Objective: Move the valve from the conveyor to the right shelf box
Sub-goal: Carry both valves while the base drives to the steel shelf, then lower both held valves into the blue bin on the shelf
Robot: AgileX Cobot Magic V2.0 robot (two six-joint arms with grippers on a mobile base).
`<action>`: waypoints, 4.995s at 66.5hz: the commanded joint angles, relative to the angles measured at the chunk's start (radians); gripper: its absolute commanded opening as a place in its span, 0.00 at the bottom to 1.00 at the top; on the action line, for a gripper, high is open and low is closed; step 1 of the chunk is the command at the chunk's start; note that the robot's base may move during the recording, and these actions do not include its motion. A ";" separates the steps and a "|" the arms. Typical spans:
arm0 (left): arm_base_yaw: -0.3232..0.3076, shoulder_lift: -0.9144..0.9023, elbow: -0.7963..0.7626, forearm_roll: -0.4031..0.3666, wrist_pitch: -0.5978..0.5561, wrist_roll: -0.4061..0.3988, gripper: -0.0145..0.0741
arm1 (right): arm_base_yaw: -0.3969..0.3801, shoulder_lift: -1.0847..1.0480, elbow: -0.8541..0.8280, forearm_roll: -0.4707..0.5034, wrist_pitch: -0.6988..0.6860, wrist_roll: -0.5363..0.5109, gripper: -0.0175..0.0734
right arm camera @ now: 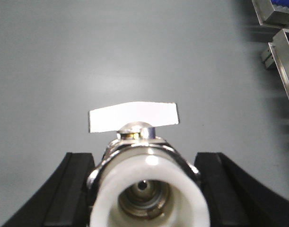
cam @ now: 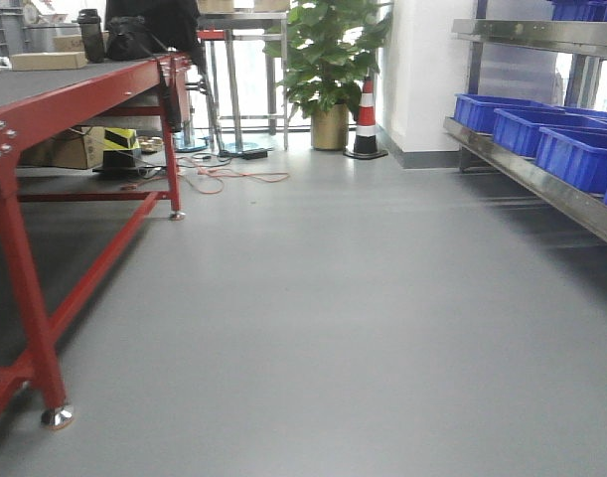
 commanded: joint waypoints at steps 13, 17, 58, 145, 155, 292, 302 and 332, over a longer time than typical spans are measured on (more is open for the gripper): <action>-0.001 -0.007 -0.007 -0.004 -0.031 -0.008 0.04 | -0.003 -0.006 -0.009 -0.005 -0.063 0.001 0.01; -0.001 -0.007 -0.007 -0.004 -0.031 -0.008 0.04 | -0.003 -0.006 -0.009 -0.005 -0.063 0.001 0.01; -0.001 -0.007 -0.007 -0.004 -0.031 -0.008 0.04 | -0.003 -0.006 -0.009 -0.005 -0.064 0.001 0.01; -0.001 -0.007 -0.007 0.039 -0.031 -0.008 0.04 | -0.003 -0.006 -0.009 -0.005 -0.067 0.001 0.01; -0.001 -0.007 -0.007 0.040 -0.031 -0.008 0.04 | -0.003 -0.006 -0.009 -0.005 -0.067 0.001 0.01; -0.001 -0.007 -0.007 0.041 -0.388 -0.008 0.04 | -0.003 -0.006 -0.009 -0.005 -0.067 0.001 0.01; -0.001 -0.007 -0.007 0.041 -0.429 -0.008 0.04 | -0.003 -0.006 -0.009 -0.005 -0.067 0.001 0.01; -0.001 -0.007 -0.007 0.041 -0.458 -0.008 0.04 | -0.003 -0.006 -0.009 -0.005 -0.119 0.001 0.01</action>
